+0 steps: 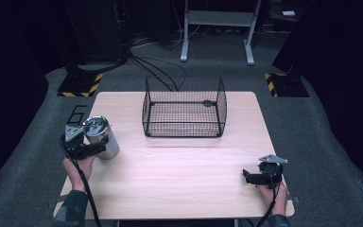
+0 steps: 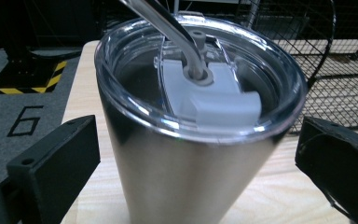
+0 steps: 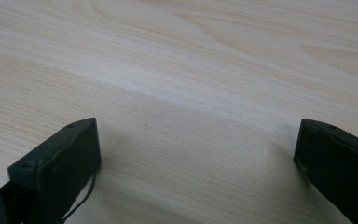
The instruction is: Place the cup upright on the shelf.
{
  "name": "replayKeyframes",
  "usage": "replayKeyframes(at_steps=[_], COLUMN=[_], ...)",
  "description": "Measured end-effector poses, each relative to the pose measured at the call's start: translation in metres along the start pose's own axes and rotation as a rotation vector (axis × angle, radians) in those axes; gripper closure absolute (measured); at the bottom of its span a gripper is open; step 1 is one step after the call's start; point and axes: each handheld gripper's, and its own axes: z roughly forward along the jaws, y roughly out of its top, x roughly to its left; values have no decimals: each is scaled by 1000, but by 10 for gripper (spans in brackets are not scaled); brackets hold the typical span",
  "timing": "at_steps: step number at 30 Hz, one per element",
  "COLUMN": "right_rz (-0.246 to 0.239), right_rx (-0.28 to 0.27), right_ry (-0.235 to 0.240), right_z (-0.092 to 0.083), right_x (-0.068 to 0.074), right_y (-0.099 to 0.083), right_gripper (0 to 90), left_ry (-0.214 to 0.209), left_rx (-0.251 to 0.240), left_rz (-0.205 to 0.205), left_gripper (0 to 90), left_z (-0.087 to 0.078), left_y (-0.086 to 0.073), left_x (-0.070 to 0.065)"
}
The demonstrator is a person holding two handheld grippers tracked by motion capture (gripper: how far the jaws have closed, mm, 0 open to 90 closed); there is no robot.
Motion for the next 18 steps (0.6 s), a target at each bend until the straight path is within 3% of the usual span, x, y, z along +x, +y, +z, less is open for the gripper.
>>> replayKeyframes(at_steps=[18], right_rz=[0], right_rx=[0], right_ry=[0], right_z=[0], right_x=[0], right_y=[0], right_gripper=[0], left_ry=[42], left_rx=[-31], left_rz=[-1], left_gripper=[0], left_z=[19], left_y=[4], left_x=[-4])
